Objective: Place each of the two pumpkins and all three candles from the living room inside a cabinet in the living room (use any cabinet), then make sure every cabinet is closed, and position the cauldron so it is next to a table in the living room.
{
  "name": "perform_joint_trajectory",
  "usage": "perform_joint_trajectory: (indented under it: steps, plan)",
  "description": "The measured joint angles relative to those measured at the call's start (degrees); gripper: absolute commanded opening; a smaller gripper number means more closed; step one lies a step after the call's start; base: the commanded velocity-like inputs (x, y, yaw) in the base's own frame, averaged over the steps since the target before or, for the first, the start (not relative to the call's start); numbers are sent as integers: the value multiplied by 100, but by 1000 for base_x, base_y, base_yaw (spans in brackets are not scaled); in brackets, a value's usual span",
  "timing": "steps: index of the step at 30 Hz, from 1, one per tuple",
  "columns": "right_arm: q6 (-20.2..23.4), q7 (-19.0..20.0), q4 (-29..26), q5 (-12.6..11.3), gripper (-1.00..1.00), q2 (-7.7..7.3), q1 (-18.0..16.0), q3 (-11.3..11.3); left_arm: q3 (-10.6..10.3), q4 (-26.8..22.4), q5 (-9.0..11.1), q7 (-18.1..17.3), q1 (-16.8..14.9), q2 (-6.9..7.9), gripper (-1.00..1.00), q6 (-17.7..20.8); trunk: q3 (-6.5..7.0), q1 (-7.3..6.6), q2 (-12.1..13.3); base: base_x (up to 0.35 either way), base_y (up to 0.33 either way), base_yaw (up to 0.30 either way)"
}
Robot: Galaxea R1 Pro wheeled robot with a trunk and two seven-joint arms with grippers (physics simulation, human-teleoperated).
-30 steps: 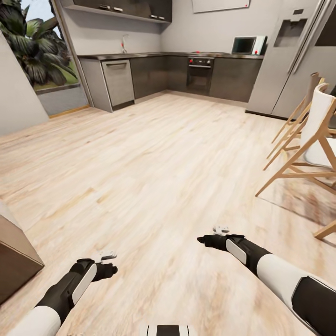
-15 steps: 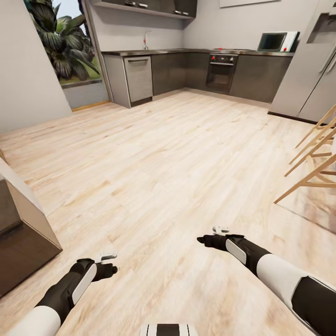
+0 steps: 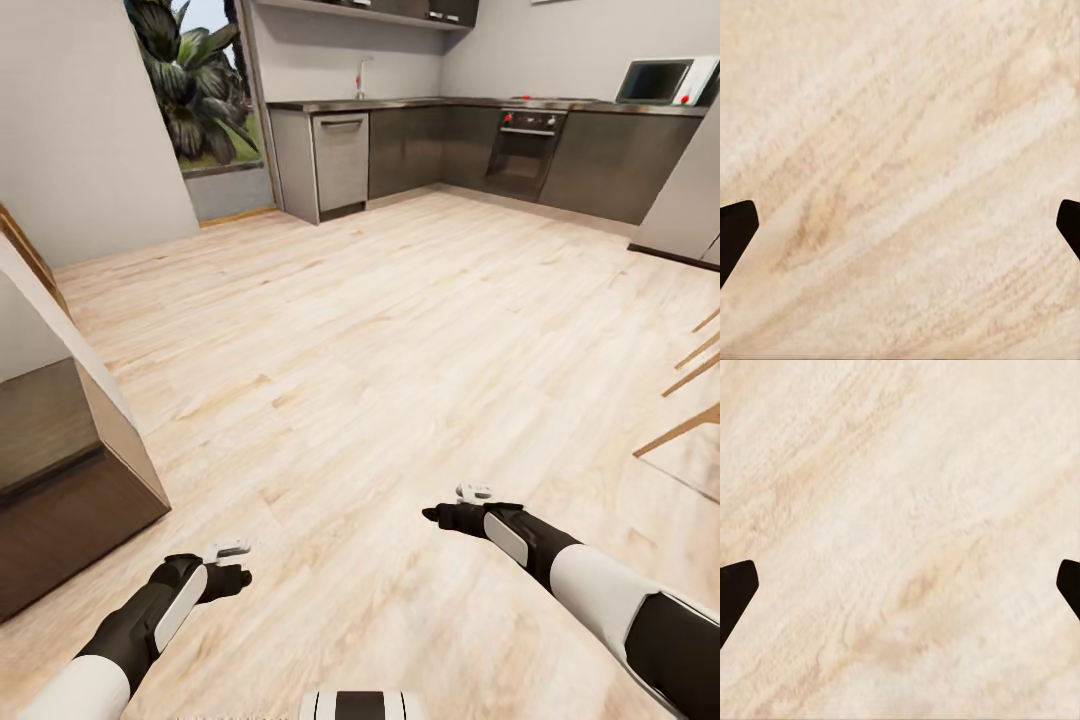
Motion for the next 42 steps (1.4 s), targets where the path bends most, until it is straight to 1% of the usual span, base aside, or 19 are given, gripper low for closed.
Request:
perform_joint_trajectory:
  steps: [6, 16, 42]
  plan:
    - [-4, 0, 2, 0, 100, 4, -2, 0, 0, 3, 0, 1, 0, 0, 100, 0, -31, 0, 0, 0, -16, 240]
    - [-4, 0, -2, 0, 100, 5, 0, 8, -1, 2, -6, 8, 0, 0, 100, -2, -84, 0, 0, 0, -193, 240]
    - [-13, 0, -2, 2, 100, 5, 1, 12, 0, 0, 0, 9, 0, 0, 100, 0, -219, 0, 0, 0, -4, 240]
